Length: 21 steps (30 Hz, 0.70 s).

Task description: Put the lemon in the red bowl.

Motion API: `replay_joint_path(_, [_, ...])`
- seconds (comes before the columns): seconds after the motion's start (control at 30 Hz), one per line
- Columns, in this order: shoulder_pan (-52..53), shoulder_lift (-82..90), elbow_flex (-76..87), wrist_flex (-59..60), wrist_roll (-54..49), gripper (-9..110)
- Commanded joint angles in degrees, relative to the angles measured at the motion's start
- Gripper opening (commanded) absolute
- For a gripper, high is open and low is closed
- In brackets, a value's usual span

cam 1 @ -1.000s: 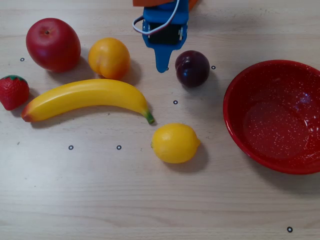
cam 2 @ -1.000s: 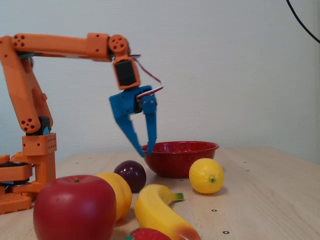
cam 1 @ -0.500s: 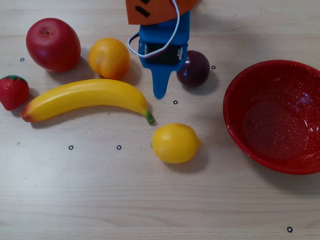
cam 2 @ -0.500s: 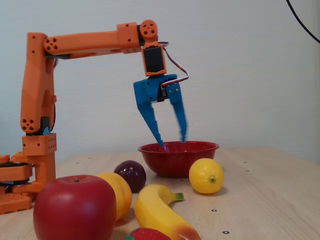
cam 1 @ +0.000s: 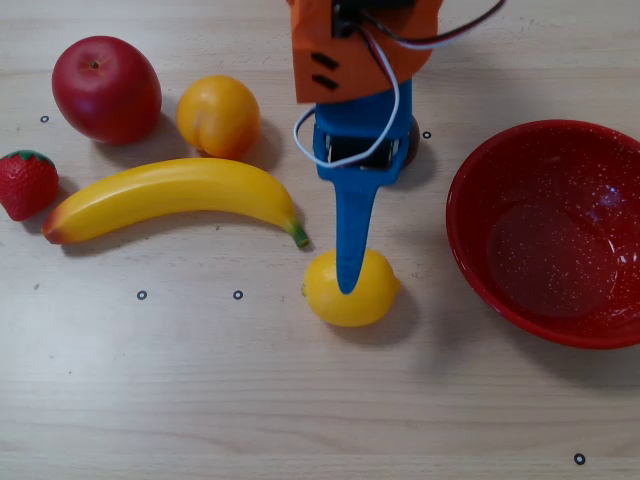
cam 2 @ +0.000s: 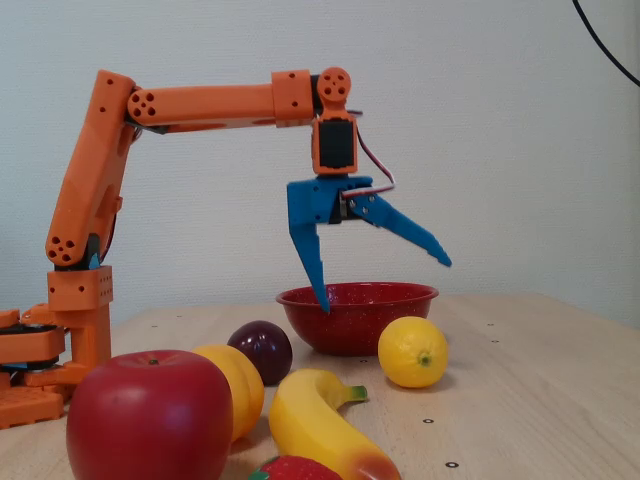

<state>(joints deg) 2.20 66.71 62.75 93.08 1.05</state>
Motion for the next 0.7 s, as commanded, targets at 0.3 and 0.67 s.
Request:
replay_joint_path(0.3, [1.49,-7.73,-15.29,1.23,1.76,63])
replay_joint_path(0.67, [1.32,-16.17,-21.27,0.18,3.87,65])
